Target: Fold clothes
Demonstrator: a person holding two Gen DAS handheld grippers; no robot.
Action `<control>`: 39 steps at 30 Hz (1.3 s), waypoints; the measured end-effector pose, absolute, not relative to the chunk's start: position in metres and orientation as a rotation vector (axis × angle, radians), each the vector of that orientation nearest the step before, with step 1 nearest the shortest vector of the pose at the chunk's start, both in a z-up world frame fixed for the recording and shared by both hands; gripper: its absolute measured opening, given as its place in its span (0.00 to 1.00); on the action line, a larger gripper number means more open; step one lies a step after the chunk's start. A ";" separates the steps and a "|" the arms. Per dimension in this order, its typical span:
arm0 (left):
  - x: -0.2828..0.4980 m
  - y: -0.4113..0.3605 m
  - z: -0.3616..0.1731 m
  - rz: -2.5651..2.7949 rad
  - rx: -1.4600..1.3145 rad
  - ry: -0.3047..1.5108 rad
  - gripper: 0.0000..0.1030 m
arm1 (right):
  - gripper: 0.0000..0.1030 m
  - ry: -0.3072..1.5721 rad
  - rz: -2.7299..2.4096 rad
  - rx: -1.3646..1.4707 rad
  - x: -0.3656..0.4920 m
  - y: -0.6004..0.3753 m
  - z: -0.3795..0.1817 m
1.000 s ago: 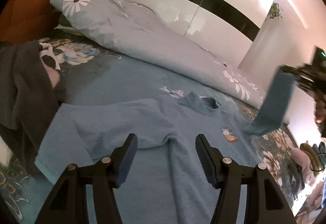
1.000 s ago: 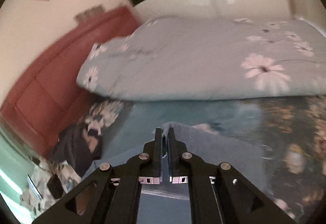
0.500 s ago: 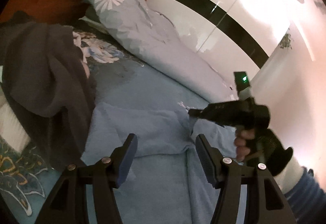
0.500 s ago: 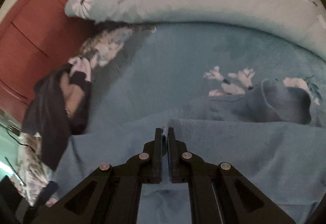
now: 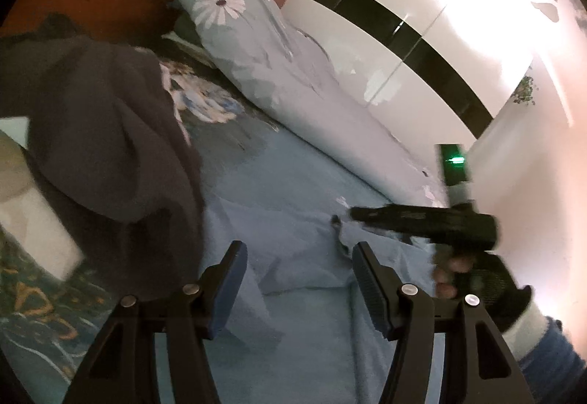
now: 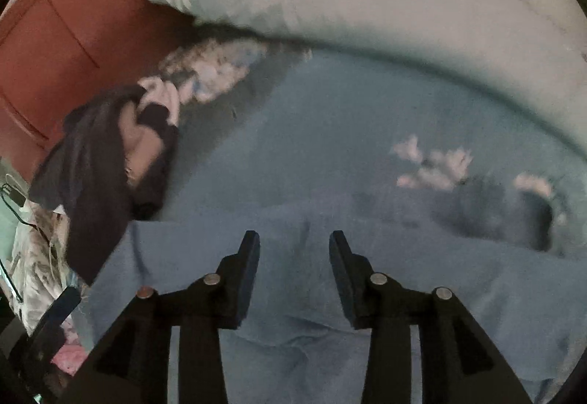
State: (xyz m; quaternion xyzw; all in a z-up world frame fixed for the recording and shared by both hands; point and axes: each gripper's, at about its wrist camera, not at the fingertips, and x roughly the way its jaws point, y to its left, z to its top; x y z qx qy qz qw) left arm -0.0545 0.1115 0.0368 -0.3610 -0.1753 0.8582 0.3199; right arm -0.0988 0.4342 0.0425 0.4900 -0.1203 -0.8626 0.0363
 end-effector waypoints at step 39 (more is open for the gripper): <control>-0.045 0.202 -0.032 2.304 -1.261 0.288 0.65 | 0.55 -0.677 -2.779 1.447 0.175 0.560 -0.009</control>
